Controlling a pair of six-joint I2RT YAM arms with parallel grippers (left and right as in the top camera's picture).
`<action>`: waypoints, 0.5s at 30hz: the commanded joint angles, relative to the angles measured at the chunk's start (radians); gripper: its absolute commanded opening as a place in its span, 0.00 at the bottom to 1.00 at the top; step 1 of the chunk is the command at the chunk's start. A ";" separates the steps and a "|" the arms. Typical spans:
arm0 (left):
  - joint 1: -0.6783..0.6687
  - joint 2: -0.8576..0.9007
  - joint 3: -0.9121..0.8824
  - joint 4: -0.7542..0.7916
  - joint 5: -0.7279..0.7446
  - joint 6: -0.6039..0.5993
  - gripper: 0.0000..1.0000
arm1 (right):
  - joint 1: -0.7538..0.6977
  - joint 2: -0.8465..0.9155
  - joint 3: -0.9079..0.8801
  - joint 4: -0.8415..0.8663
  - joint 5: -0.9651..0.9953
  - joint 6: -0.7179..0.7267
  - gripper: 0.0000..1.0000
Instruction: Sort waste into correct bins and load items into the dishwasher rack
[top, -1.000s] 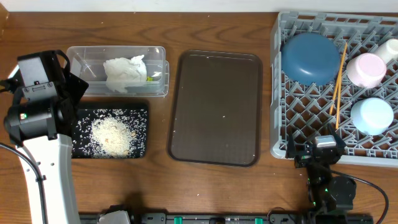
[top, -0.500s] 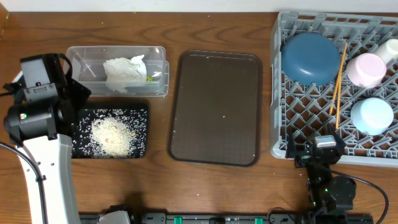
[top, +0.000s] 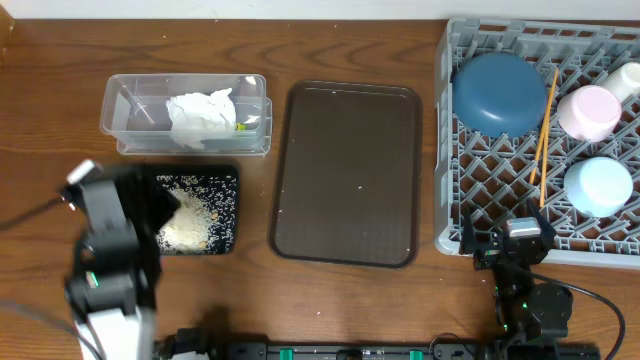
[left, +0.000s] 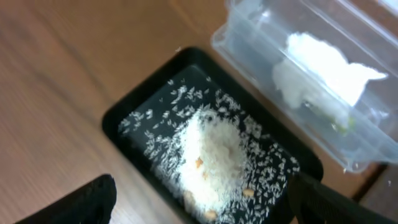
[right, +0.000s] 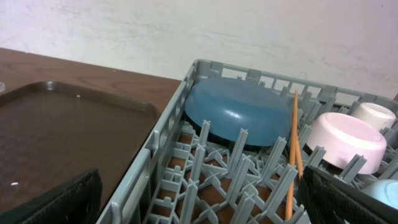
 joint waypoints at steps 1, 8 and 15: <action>-0.006 -0.198 -0.192 0.101 0.035 0.057 0.90 | -0.008 -0.007 -0.001 -0.005 0.007 -0.010 0.99; -0.006 -0.476 -0.392 0.170 0.048 0.056 0.91 | -0.007 -0.007 -0.001 -0.005 0.007 -0.010 0.99; -0.009 -0.584 -0.462 0.216 0.049 0.055 0.91 | -0.008 -0.007 -0.001 -0.005 0.007 -0.010 0.99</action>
